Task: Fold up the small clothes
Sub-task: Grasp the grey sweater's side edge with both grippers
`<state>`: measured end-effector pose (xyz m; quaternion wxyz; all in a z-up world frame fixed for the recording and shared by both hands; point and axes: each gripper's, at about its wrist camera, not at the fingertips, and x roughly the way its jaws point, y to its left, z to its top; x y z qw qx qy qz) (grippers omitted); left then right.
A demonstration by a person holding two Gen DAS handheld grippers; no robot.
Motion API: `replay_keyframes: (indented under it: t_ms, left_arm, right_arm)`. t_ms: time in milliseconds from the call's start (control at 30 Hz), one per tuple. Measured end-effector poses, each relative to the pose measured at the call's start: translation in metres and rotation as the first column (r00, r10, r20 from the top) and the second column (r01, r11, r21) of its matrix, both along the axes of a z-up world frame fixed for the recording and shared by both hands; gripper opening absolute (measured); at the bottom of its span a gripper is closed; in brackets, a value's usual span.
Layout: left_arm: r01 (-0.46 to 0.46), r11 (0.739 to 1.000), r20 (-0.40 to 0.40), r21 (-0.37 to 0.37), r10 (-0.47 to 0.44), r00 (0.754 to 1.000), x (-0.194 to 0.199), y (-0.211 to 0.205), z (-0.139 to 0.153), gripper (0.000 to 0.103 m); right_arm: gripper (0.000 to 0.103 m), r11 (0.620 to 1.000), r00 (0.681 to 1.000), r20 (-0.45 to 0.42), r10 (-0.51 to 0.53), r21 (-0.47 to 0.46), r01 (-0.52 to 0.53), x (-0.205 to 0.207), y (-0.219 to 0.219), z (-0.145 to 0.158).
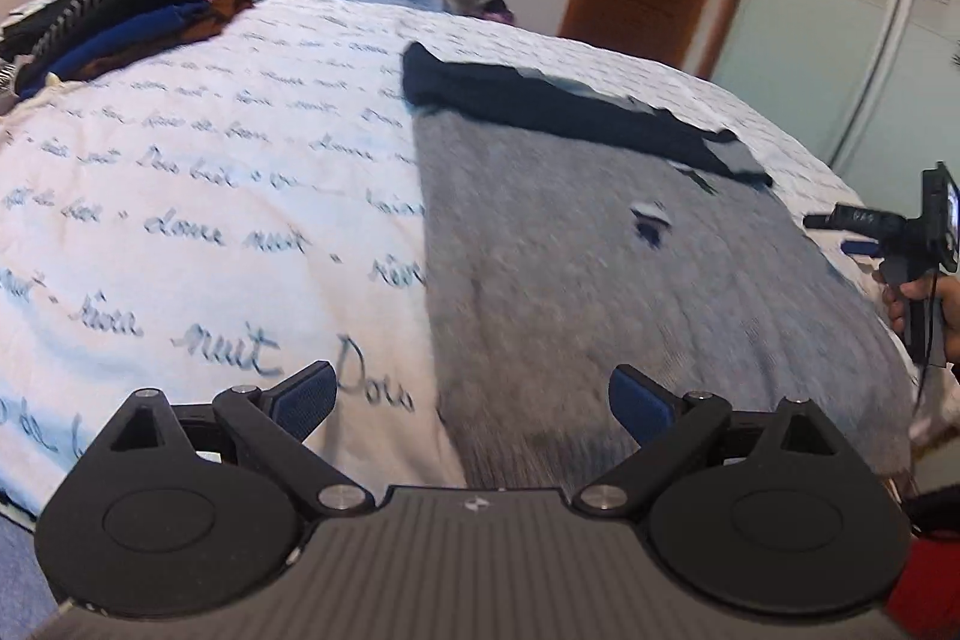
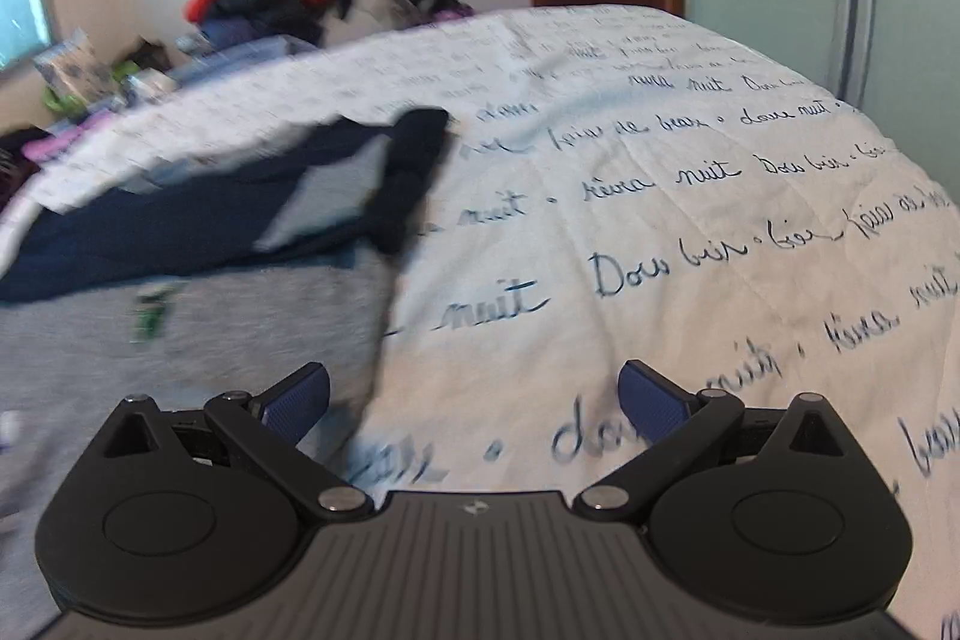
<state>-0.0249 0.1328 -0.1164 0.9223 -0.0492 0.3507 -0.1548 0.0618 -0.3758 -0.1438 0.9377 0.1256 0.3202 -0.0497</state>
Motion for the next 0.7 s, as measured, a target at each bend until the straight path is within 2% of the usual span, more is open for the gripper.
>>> replay_keyframes:
  t_ms: [67, 133, 167, 267, 367, 533, 600, 700]
  left_arm:
    - [0.040, 0.999, -0.012, -0.019, -0.041, 0.999, -0.006, 0.000, -0.005, 0.096]
    - [0.075, 0.997, -0.021, -0.025, -0.076, 0.997, -0.011, -0.002, -0.010, 0.096]
    - [0.093, 0.995, -0.026, -0.022, -0.094, 0.995, -0.013, -0.004, -0.012, 0.096]
    - [0.135, 0.991, -0.026, -0.012, -0.135, 0.990, -0.017, -0.006, -0.016, 0.096]
    - [0.149, 0.987, -0.034, -0.059, -0.151, 0.988, -0.016, -0.003, -0.019, 0.096]
    - [0.126, 0.987, -0.073, -0.097, -0.133, 0.988, -0.012, -0.001, -0.029, 0.094]
    - [0.135, 0.987, -0.065, -0.082, -0.141, 0.988, -0.015, -0.003, -0.028, 0.090]
    - [0.152, 0.985, -0.064, -0.081, -0.157, 0.985, -0.015, -0.006, -0.030, 0.088]
  right_arm:
    - [0.103, 0.993, 0.991, 0.088, 0.103, 0.048, -0.108, -0.038, 0.004, 0.013]
    - [0.103, 0.977, 0.973, 0.129, 0.192, 0.074, -0.202, -0.075, 0.008, 0.022]
    - [0.103, 0.968, 0.967, 0.124, 0.224, 0.087, -0.235, -0.091, 0.010, 0.025]
    - [0.103, 0.936, 0.952, 0.037, 0.303, 0.177, -0.305, -0.126, 0.010, 0.020]
    - [0.103, 0.874, 0.918, 0.012, 0.395, 0.304, -0.380, -0.153, 0.012, 0.004]
    - [0.103, 0.854, 0.907, 0.001, 0.421, 0.336, -0.397, -0.175, 0.019, 0.003]
    - [0.099, 0.830, 0.892, -0.001, 0.451, 0.369, -0.419, -0.180, 0.023, 0.002]
    - [0.086, 0.797, 0.867, -0.023, 0.497, 0.408, -0.446, -0.187, 0.034, -0.006]
